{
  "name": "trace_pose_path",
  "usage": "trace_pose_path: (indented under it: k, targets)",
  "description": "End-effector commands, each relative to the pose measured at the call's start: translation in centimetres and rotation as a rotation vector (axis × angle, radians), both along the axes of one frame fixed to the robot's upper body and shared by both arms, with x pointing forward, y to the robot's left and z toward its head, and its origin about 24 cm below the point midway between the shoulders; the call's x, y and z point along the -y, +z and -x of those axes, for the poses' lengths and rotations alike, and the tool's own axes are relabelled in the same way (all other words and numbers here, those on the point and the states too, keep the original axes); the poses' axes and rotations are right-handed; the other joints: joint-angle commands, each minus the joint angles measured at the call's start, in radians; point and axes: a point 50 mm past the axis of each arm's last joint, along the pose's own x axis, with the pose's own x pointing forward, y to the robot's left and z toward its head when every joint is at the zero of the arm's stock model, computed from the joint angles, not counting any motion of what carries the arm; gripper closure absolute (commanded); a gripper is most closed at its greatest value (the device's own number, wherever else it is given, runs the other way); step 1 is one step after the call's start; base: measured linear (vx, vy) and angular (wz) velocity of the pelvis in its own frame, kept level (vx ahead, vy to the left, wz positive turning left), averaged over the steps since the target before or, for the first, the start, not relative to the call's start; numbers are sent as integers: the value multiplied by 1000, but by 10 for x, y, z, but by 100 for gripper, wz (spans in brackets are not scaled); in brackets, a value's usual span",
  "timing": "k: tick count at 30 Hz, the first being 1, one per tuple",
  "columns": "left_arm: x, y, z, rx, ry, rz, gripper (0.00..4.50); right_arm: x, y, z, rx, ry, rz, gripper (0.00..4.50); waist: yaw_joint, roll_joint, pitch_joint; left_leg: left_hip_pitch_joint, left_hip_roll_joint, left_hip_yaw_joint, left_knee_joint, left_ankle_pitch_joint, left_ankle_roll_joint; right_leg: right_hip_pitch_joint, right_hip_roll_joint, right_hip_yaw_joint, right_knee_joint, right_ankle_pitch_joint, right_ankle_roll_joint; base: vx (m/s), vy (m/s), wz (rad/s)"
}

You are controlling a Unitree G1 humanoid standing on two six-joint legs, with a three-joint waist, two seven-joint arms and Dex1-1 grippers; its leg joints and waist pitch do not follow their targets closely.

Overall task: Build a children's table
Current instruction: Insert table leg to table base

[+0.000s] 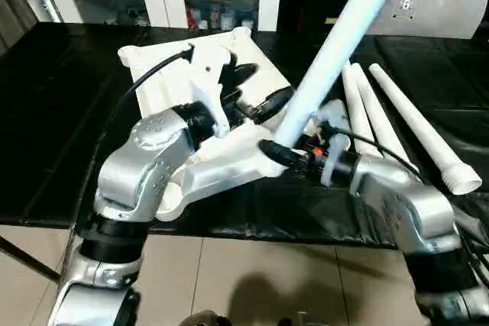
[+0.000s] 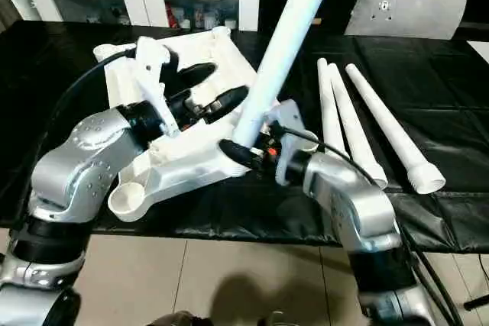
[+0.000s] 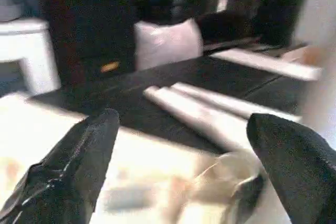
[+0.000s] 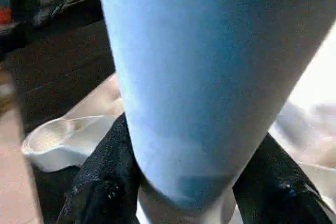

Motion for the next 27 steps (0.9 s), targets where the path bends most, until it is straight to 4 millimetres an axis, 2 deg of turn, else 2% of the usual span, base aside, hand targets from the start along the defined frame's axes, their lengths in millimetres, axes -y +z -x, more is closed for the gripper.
trace_pose_path:
  k: [1, 2, 4, 5, 6, 7, 10, 11, 13, 14, 17, 18, 19, 20, 21, 24, 25, 26, 27]
  targets:
    - [-7, -6, -1, 9, 54, -34, 0, 9, 10, 2, 39, -54, 2, 257, -3, 2, -76, 17, 211, -115, -113, -179, -133, 49, -160, 103, -46, 33, -248, 0, 0, 0]
    - [-7, -13, 3, 1, 50, -50, 0, 13, 12, 4, 63, -108, -6, 257, -3, -1, -76, 19, 211, -114, -111, -172, -131, 48, -159, 103, -46, 41, -250, 0, 0, 0]
    - [-1, -34, 12, -32, 18, -82, 0, 27, 15, 10, 71, -258, 13, 257, -2, -1, -74, 17, 213, -113, -115, -152, -120, 47, -159, 103, -45, 49, -248, 0, 0, 0]
    - [-1, -35, 13, -34, 16, -84, 0, 27, 15, 10, 72, -261, 14, 257, -1, -1, -74, 18, 213, -113, -117, -160, -124, 46, -157, 102, -46, 41, -245, 0, 0, 0]
    - [2, -42, 15, -48, -4, -102, 0, 32, 16, 11, 81, -302, 26, 257, -4, -8, -73, 21, 214, -110, -118, -168, -127, 42, -155, 102, -48, 29, -243, 0, 0, 0]
    - [5, -48, 18, -60, -27, -124, 0, 37, 17, 13, 90, -341, 35, 257, -2, -4, -71, 22, 211, -110, -119, -195, -139, 41, -157, 103, -49, -6, -241, 0, 0, 0]
    - [10, -61, 22, -101, -86, -206, 0, 44, 14, 15, 78, -369, 36, 257, -7, -5, -65, 23, 207, -113, -121, -288, -171, 35, -160, 110, -61, -112, -225, 0, 0, 0]
    - [13, -69, 25, -121, -128, -255, 0, 48, 11, 18, 64, -385, 36, 257, -9, -2, -62, 21, 205, -115, -120, -311, -174, 35, -163, 113, -68, -144, -216, 0, 0, 0]
    - [16, -79, 27, -166, -171, -292, 0, 51, 3, 23, 43, -399, 61, 257, -11, -3, -63, 22, 206, -117, -119, -324, -173, 33, -164, 114, -69, -166, -211, 0, 0, 0]
    - [18, -82, 25, -162, -166, -309, 0, 50, 0, 27, 35, -397, 67, 257, -11, 4, -63, 23, 207, -116, -118, -316, -169, 32, -164, 116, -73, -164, -208, 0, 0, 0]
    - [20, -88, 14, -167, -135, -355, 0, 44, -5, 32, 22, -403, 63, 257, -17, 0, -66, 18, 207, -119, -118, -281, -149, 37, -163, 114, -70, -112, -218, 0, 0, 0]
    - [20, -89, 13, -172, -133, -361, 0, 44, -5, 32, 21, -406, 62, 257, -16, 6, -65, 19, 206, -119, -117, -281, -147, 36, -164, 114, -70, -111, -220, 0, 0, 0]
    - [19, -91, 10, -178, -127, -375, 0, 42, -5, 33, 21, -405, 63, 257, -23, 4, -65, 12, 209, -125, -118, -277, -139, 43, -166, 113, -67, -104, -226, 0, 0, 0]
    - [19, -91, 8, -182, -124, -386, 0, 41, -5, 33, 21, -404, 63, 257, -23, 8, -63, 15, 208, -124, -119, -279, -138, 39, -165, 113, -69, -103, -225, 0, 0, 0]
    - [19, -92, 5, -189, -122, -401, 0, 40, -5, 34, 22, -402, 63, 257, -27, 5, -63, 16, 207, -123, -119, -283, -137, 37, -162, 112, -70, -103, -224, 0, 0, 0]
    - [19, -93, -2, -171, -133, -462, 0, 39, -5, 36, 24, -394, 66, 257, -36, 7, -62, 12, 207, -125, -118, -292, -124, 40, -166, 113, -73, -121, -227, 0, 0, 0]
    - [18, -96, -4, -172, -152, -513, 0, 39, -5, 36, 27, -392, 71, 257, -38, 6, -63, 14, 206, -123, -118, -279, -116, 38, -164, 113, -75, -112, -223, 0, 0, 0]
    - [18, -97, -5, -172, -158, -529, 0, 39, -5, 36, 28, -392, 72, 257, -37, 12, -65, 15, 207, -124, -117, -264, -115, 41, -166, 112, -71, -87, -229, 0, 0, 0]
    - [14, -100, -5, -166, -160, -563, 0, 39, -5, 36, 32, -393, 75, 257, -41, 10, -64, 12, 209, -124, -118, -255, -113, 43, -166, 112, -69, -69, -232, 0, 0, 0]
